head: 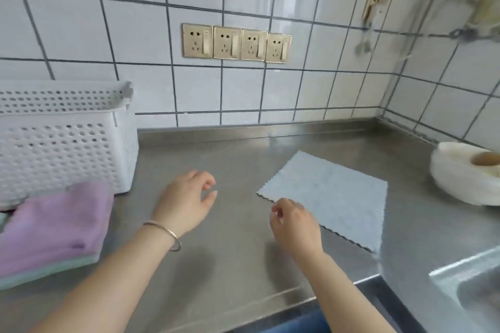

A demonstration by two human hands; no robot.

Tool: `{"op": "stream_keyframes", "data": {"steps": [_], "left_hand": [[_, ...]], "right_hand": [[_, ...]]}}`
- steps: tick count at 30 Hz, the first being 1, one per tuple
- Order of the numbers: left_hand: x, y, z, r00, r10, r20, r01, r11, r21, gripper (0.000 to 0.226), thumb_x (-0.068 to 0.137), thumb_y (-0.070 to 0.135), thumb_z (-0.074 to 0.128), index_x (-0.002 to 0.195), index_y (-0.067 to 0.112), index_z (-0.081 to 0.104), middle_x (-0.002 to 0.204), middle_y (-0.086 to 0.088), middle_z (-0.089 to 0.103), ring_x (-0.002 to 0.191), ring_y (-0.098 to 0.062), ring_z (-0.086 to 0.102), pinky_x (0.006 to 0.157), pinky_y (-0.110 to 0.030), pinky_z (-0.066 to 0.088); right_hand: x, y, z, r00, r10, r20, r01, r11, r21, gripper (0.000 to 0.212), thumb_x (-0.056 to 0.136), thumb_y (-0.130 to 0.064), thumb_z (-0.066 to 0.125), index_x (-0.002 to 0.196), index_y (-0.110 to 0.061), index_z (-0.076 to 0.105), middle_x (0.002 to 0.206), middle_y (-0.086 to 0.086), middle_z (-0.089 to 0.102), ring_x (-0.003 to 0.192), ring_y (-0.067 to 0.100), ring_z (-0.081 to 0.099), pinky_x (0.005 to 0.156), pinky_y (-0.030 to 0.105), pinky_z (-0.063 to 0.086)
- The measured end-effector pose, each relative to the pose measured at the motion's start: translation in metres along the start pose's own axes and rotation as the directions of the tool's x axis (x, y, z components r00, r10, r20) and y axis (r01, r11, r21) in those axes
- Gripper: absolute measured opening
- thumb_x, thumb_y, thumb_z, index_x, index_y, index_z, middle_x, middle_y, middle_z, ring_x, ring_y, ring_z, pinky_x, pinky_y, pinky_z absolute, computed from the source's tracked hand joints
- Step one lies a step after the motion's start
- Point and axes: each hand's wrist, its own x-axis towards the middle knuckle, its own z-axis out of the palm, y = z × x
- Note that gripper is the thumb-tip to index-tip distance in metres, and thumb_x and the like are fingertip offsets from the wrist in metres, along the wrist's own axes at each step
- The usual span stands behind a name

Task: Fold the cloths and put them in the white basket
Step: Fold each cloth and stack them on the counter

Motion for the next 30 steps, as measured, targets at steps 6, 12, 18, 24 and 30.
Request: {"op": "stream_keyframes", "data": {"steps": [6,12,18,24,30], "left_hand": [[0.018,0.089,0.088,0.948,0.195,0.251,-0.238,0.959,0.156,0.03,0.091,0.032,0.047,0.12,0.025,0.052,0.126,0.006,0.055,0.117,-0.018,0.052,0.088,-0.029,0.043],[0.042,0.12,0.139,0.871,0.293,0.395,-0.42,0.861,0.286,0.042,0.091,0.017,0.044,0.133,0.022,0.044,0.136,0.001,0.049,0.124,-0.022,0.049,0.096,-0.034,0.043],[0.071,0.108,0.169,0.821,0.343,0.456,-0.511,0.797,0.322,0.049,0.083,-0.003,0.039,0.125,0.018,0.053,0.127,-0.003,0.057,0.116,-0.027,0.055,0.089,-0.039,0.049],[0.085,0.083,0.167,0.854,0.332,0.4,-0.478,0.805,0.351,0.043,0.042,0.014,0.051,0.066,0.042,0.074,0.067,0.031,0.068,0.048,0.003,0.059,0.036,-0.005,0.039],[0.06,0.055,0.143,0.856,0.328,0.4,-0.484,0.78,0.396,0.039,0.049,0.013,0.044,0.062,0.039,0.07,0.061,0.026,0.067,0.054,0.003,0.062,0.059,-0.014,0.035]], "right_hand": [[0.0,0.094,-0.018,0.999,-0.036,0.033,0.042,0.983,-0.18,0.034,0.09,-0.018,0.045,0.121,-0.016,0.057,0.121,0.002,0.058,0.114,0.026,0.048,0.087,0.033,0.042],[0.003,0.112,-0.023,0.986,-0.122,0.11,0.149,0.948,-0.281,0.022,0.052,-0.016,0.081,0.069,-0.014,0.067,0.066,0.003,0.064,0.062,0.022,0.061,0.046,0.024,0.042],[0.01,0.127,-0.02,0.982,-0.143,0.123,0.177,0.923,-0.342,0.039,0.018,-0.006,0.081,0.045,-0.023,0.058,0.046,-0.003,0.052,0.04,0.009,0.051,0.032,0.018,0.024],[0.021,0.158,-0.02,0.985,-0.104,0.138,0.145,0.931,-0.336,0.028,0.024,-0.005,0.072,0.043,-0.022,0.059,0.057,-0.006,0.058,0.046,0.013,0.057,0.036,0.017,0.026],[0.023,0.148,-0.04,0.961,-0.079,0.266,0.13,0.975,-0.18,0.061,0.088,0.005,0.03,0.14,-0.025,0.039,0.151,-0.013,0.029,0.142,0.009,0.025,0.105,0.022,0.034]]}}
